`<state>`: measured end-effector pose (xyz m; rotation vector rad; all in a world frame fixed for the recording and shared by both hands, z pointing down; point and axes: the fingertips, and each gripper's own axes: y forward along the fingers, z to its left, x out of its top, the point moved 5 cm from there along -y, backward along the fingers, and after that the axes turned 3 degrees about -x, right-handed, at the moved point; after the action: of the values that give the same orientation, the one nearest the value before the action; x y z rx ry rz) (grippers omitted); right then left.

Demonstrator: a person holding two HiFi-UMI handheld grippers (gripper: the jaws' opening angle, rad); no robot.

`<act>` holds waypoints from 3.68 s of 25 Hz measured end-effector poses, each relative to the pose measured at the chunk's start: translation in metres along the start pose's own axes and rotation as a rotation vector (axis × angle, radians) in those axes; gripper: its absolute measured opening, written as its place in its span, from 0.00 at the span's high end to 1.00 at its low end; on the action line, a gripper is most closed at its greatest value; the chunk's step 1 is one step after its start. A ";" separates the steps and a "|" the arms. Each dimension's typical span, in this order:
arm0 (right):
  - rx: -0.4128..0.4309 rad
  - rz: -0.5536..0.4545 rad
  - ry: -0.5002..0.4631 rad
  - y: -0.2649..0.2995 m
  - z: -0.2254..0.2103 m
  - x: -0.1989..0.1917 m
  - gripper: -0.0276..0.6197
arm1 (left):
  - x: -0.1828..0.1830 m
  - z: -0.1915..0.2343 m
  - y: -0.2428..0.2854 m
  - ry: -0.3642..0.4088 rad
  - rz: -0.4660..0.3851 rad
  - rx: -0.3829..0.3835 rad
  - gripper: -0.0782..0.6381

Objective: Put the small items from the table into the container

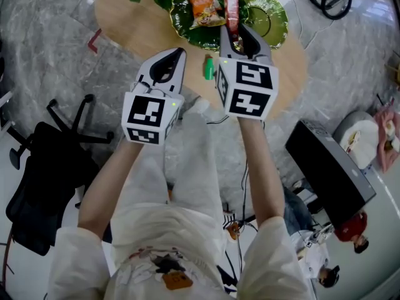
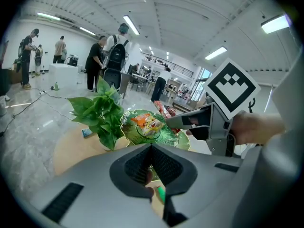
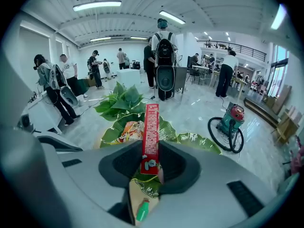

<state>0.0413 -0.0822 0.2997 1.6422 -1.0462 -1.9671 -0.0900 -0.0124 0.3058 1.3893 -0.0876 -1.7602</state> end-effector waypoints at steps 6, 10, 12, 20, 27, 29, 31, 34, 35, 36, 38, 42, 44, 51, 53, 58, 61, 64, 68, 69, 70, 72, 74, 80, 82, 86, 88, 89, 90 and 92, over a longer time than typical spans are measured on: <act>0.001 -0.002 0.015 0.002 -0.002 0.000 0.78 | 0.000 0.003 0.000 0.006 0.006 0.003 0.90; -0.004 -0.006 0.030 -0.001 -0.003 -0.001 0.77 | -0.001 0.003 0.001 0.005 0.009 0.006 0.90; -0.007 -0.007 0.032 -0.002 -0.003 -0.003 0.77 | -0.002 0.002 0.001 0.006 0.019 0.009 0.90; -0.061 -0.066 0.070 -0.023 -0.014 -0.007 0.77 | -0.003 -0.009 0.003 0.035 0.025 0.028 0.90; -0.076 -0.083 0.082 -0.045 -0.022 -0.029 0.77 | -0.006 -0.016 0.004 0.004 0.003 0.030 0.90; -0.073 -0.068 0.094 -0.047 -0.024 -0.041 0.77 | -0.009 -0.018 0.005 0.005 0.009 0.029 0.90; -0.067 -0.052 0.104 -0.048 -0.025 -0.052 0.77 | -0.012 -0.022 0.006 0.005 0.015 0.027 0.90; -0.054 -0.034 0.108 -0.050 -0.024 -0.067 0.77 | -0.019 -0.027 0.008 0.000 0.025 0.025 0.90; -0.049 -0.029 0.111 -0.049 -0.022 -0.072 0.77 | -0.023 -0.028 0.009 -0.001 0.030 0.024 0.90; -0.043 -0.023 0.114 -0.049 -0.021 -0.077 0.77 | -0.028 -0.029 0.010 -0.002 0.036 0.025 0.90; -0.032 -0.014 0.119 -0.045 -0.019 -0.085 0.77 | -0.036 -0.030 0.013 -0.004 0.047 0.028 0.90; -0.017 0.019 0.115 -0.036 -0.016 -0.106 0.77 | -0.054 -0.032 0.020 -0.023 0.067 0.039 0.90; -0.008 0.044 0.113 -0.031 -0.016 -0.118 0.77 | -0.064 -0.035 0.023 -0.032 0.080 0.046 0.90; 0.040 0.083 0.113 -0.017 -0.012 -0.150 0.77 | -0.095 -0.037 0.034 -0.052 0.115 0.059 0.90; 0.057 0.093 0.112 -0.011 -0.010 -0.158 0.77 | -0.101 -0.035 0.038 -0.058 0.117 0.070 0.90; 0.091 0.127 0.100 0.000 -0.004 -0.178 0.77 | -0.116 -0.035 0.043 -0.082 0.129 0.087 0.90; 0.114 0.144 0.103 0.003 0.002 -0.185 0.77 | -0.123 -0.037 0.045 -0.086 0.134 0.091 0.90; 0.127 0.157 0.101 0.007 0.008 -0.194 0.77 | -0.131 -0.039 0.048 -0.093 0.138 0.095 0.90; 0.149 0.180 0.103 0.013 0.015 -0.206 0.75 | -0.138 -0.038 0.051 -0.101 0.141 0.102 0.90; 0.154 0.185 0.104 0.014 0.017 -0.209 0.74 | -0.140 -0.038 0.051 -0.101 0.141 0.103 0.90; 0.158 0.190 0.105 0.016 0.019 -0.212 0.74 | -0.141 -0.037 0.052 -0.102 0.141 0.104 0.90; 0.162 0.201 0.105 0.020 0.019 -0.219 0.73 | -0.145 -0.035 0.052 -0.106 0.142 0.110 0.90; 0.164 0.215 0.109 0.025 0.018 -0.225 0.72 | -0.150 -0.033 0.052 -0.111 0.145 0.116 0.90; 0.161 0.236 0.122 0.038 0.013 -0.244 0.70 | -0.170 -0.027 0.052 -0.123 0.170 0.120 0.90; 0.162 0.245 0.129 0.042 0.012 -0.250 0.69 | -0.176 -0.025 0.053 -0.124 0.173 0.125 0.90; 0.171 0.255 0.136 0.050 0.014 -0.263 0.68 | -0.189 -0.024 0.054 -0.124 0.178 0.131 0.90; 0.175 0.272 0.126 0.049 0.015 -0.273 0.68 | -0.198 -0.027 0.054 -0.137 0.186 0.126 0.90; 0.175 0.276 0.121 0.051 0.016 -0.276 0.68 | -0.201 -0.026 0.055 -0.141 0.188 0.121 0.90; 0.175 0.277 0.118 0.054 0.017 -0.278 0.68 | -0.203 -0.025 0.056 -0.142 0.189 0.117 0.90; 0.177 0.276 0.116 0.056 0.018 -0.281 0.68 | -0.204 -0.025 0.056 -0.135 0.190 0.114 0.90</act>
<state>0.0849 0.0808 0.5317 1.5792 -1.3527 -1.6233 -0.0371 0.0976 0.4809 1.2948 -0.3868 -1.7089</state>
